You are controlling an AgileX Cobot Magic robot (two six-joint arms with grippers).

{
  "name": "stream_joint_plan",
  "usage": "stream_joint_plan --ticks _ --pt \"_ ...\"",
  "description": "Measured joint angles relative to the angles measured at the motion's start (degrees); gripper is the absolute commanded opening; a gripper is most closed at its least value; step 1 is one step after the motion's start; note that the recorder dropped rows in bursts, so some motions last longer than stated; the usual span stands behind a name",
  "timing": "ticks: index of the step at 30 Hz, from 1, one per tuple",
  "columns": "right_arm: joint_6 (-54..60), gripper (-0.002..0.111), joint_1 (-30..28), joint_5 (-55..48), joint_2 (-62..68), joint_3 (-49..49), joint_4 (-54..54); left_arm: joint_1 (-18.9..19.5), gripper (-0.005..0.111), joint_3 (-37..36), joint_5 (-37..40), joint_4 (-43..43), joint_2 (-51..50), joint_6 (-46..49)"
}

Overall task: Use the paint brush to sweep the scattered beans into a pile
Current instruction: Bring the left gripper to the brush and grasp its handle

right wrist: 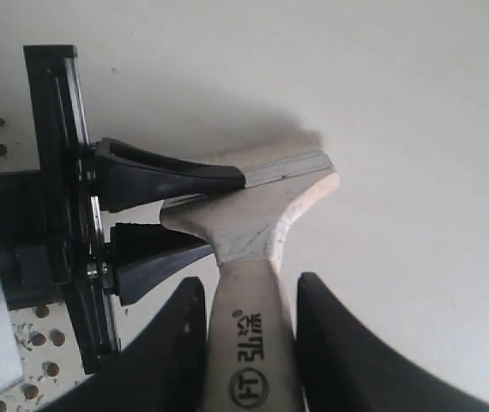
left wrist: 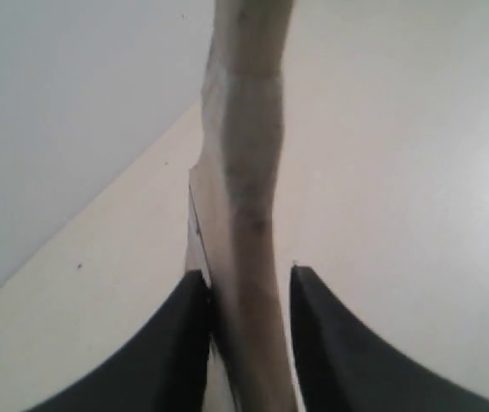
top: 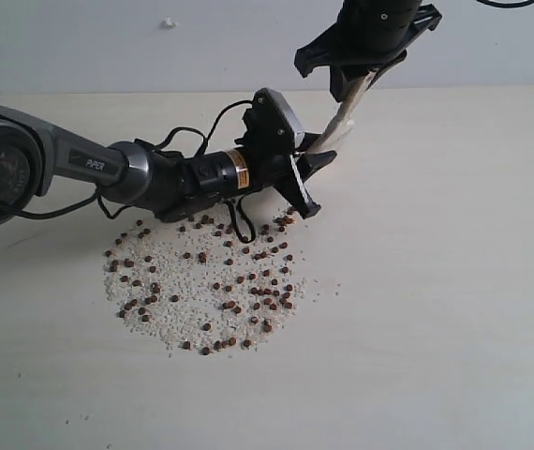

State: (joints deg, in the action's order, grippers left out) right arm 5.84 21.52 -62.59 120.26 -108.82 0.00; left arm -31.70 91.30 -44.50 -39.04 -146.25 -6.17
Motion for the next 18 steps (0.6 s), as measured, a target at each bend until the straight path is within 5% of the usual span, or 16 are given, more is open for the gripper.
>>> stream_joint_plan --ticks 3,6,13,18 --pt "0.0 0.0 0.0 0.0 0.0 0.0 0.32 -0.1 0.024 0.27 0.0 0.0 -0.93 0.0" --pt "-0.28 0.012 0.0 0.19 0.0 0.0 0.32 -0.1 0.001 0.4 0.0 0.0 -1.21 0.0" --pt "0.87 0.082 0.0 4.94 -1.59 0.0 1.37 -0.1 0.0 0.4 1.12 -0.04 -0.35 -0.13" --pt "1.46 0.084 0.0 11.24 -6.54 0.0 1.73 -0.21 0.0 0.4 4.89 -2.56 2.06 -4.7"
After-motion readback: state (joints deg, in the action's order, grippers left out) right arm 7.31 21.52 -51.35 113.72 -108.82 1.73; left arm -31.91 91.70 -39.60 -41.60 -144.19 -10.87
